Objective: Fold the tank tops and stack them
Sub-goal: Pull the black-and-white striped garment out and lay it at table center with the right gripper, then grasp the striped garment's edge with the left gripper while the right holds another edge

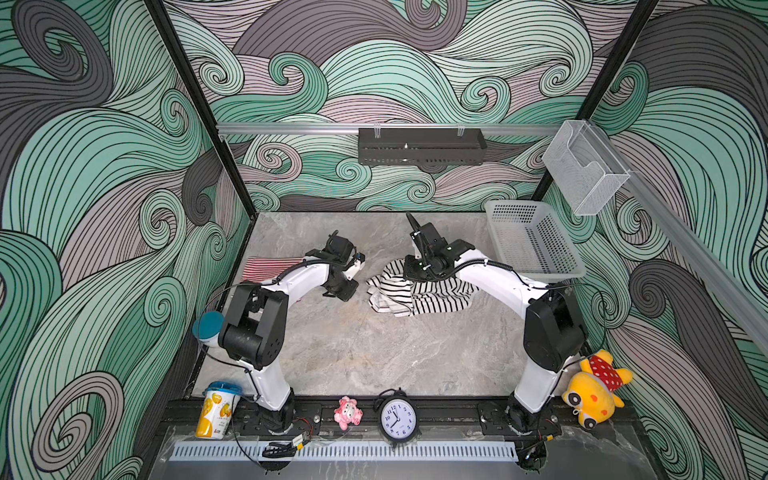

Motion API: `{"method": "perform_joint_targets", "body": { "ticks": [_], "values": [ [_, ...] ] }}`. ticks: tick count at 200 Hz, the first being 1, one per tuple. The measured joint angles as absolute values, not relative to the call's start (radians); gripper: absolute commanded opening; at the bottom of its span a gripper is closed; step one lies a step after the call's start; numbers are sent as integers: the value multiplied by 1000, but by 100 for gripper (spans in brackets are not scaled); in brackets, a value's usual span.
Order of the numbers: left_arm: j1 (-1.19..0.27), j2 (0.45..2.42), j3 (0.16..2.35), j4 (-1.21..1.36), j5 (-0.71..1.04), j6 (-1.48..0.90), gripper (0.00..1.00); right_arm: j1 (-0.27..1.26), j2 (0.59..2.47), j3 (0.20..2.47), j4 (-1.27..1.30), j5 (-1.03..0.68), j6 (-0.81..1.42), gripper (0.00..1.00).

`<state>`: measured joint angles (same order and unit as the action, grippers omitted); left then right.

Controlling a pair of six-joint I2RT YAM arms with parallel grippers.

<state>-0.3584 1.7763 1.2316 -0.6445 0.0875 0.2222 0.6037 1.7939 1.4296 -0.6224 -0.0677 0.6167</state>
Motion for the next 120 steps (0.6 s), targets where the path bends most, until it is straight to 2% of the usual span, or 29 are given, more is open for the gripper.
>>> {"method": "perform_joint_targets", "body": {
  "ticks": [52, 120],
  "values": [
    [-358, 1914, 1414, -663, 216, 209, 36, 558, 1729, 1302, -656, 8, 613, 0],
    [-358, 1933, 1380, -687, 389, 228, 36, 493, 1681, 1190, -633, 9, 614, 0]
  ]
}}
